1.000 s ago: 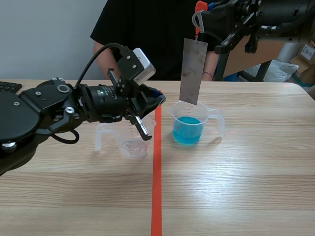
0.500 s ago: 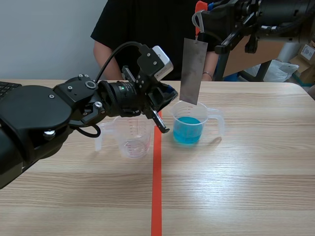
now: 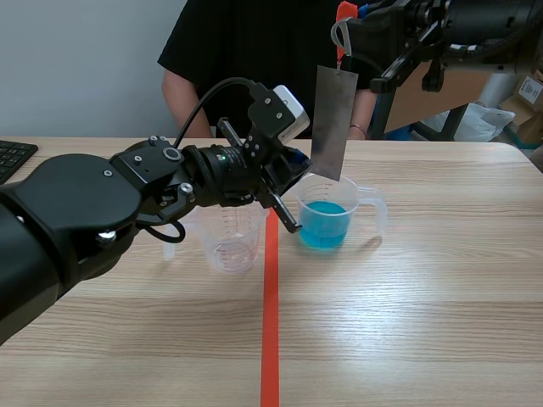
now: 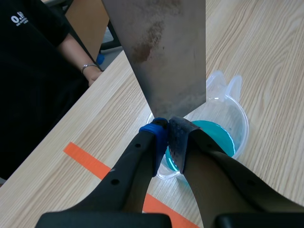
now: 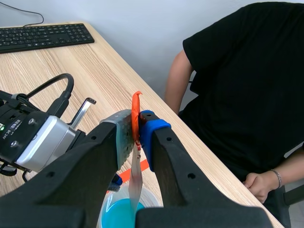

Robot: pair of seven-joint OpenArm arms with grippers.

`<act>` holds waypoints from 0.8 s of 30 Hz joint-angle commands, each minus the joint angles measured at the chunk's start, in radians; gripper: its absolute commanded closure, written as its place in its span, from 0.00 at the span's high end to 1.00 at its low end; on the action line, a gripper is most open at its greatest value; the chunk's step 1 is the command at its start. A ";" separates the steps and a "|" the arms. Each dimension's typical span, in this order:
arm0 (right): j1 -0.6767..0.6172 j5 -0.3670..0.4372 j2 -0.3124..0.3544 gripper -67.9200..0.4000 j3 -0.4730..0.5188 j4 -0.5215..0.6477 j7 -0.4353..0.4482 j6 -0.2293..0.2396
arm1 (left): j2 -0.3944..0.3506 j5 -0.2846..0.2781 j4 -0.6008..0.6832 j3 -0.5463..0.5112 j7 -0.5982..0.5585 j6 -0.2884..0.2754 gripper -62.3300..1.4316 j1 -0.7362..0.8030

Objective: Do the redox reaction experiment.
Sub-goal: 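Point at the plate with the left hand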

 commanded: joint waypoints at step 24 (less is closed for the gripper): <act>0.028 0.011 0.008 0.03 0.005 0.006 0.014 0.005 | 0.006 -0.005 0.012 -0.001 0.010 0.054 0.10 -0.018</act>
